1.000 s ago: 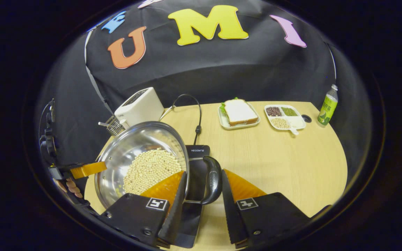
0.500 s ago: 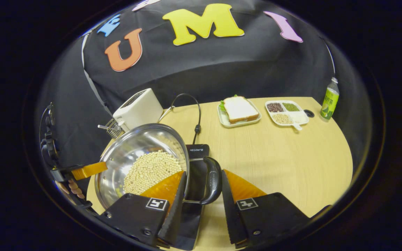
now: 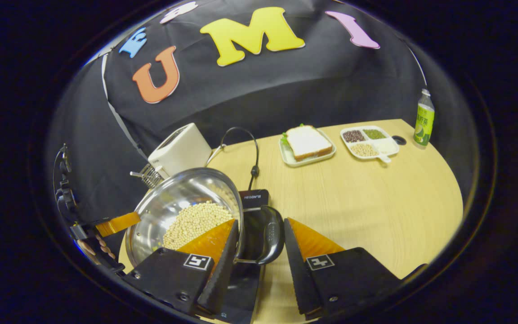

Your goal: First push the handle of the pot to place it horizontally, then grasp the pot with both hands and set it on the induction cooktop.

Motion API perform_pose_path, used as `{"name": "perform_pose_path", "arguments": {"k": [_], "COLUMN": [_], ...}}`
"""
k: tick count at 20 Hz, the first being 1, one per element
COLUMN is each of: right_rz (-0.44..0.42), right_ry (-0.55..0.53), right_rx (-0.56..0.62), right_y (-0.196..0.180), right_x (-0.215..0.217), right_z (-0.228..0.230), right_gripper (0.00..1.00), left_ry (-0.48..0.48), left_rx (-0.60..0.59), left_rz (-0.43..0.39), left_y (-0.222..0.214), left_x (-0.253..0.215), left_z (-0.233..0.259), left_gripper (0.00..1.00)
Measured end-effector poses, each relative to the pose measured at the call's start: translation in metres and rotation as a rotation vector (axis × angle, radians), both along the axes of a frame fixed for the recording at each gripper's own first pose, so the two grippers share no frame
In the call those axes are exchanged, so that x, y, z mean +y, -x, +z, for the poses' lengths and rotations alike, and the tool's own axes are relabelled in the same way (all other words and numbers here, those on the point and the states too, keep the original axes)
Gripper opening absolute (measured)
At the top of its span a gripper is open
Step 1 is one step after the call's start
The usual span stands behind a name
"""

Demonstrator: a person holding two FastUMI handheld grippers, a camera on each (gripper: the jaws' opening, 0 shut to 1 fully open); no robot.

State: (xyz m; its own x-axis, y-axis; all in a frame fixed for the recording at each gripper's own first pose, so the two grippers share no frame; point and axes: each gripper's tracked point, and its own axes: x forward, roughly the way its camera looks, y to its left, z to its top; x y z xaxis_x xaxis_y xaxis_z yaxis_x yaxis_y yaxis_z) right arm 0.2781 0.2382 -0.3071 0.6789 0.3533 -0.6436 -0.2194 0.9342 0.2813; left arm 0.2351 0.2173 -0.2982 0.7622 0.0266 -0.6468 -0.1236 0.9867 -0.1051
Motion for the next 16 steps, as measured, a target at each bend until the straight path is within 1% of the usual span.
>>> {"name": "perform_pose_path", "arguments": {"k": [1, 2, 3, 4, 5, 6, 9, 11, 13, 14, 16], "right_rz": [-0.013, -0.021, -0.03, -0.037, -0.047, -0.051, -0.067, -0.088, -0.104, -0.115, -0.13], "right_ry": [0.017, 0.029, 0.039, 0.051, 0.065, 0.073, 0.066, 0.061, 0.082, 0.09, 0.106], "right_rx": [-0.03, -0.057, -0.083, -0.107, -0.127, -0.146, -0.212, -0.267, -0.334, -0.372, -0.441], "right_y": [-0.002, -0.001, 0.0, 0.003, 0.005, 0.009, 0.025, 0.04, 0.059, 0.069, 0.093], "right_x": [-0.007, -0.012, -0.017, -0.024, -0.032, -0.038, -0.055, -0.07, -0.087, -0.094, -0.108], "right_z": [0.005, 0.012, 0.019, 0.027, 0.032, 0.039, 0.062, 0.083, 0.107, 0.122, 0.148], "right_gripper": [0.64, 0.7, 0.75, 0.76, 0.77, 0.83, 0.86, 0.87, 0.92, 0.94, 0.95], "left_ry": [-0.021, -0.036, -0.036, -0.038, -0.046, -0.056, -0.082, -0.099, -0.114, -0.116, -0.119], "left_rx": [-0.033, -0.05, -0.063, -0.085, -0.115, -0.144, -0.191, -0.255, -0.31, -0.325, -0.337], "left_rz": [0.019, 0.033, 0.042, 0.043, 0.043, 0.044, 0.045, 0.023, 0.001, 0.008, 0.014], "left_y": [-0.002, 0.0, 0.003, 0.007, 0.009, 0.013, 0.034, 0.049, 0.065, 0.074, 0.098], "left_x": [0.006, 0.011, 0.011, 0.009, 0.008, 0.007, -0.002, -0.018, -0.033, -0.039, -0.054], "left_z": [0.007, 0.01, 0.016, 0.024, 0.033, 0.044, 0.07, 0.096, 0.116, 0.125, 0.141], "left_gripper": [0.65, 0.78, 0.83, 0.84, 0.88, 0.93, 0.95, 0.95, 0.95, 0.95, 0.95]}}
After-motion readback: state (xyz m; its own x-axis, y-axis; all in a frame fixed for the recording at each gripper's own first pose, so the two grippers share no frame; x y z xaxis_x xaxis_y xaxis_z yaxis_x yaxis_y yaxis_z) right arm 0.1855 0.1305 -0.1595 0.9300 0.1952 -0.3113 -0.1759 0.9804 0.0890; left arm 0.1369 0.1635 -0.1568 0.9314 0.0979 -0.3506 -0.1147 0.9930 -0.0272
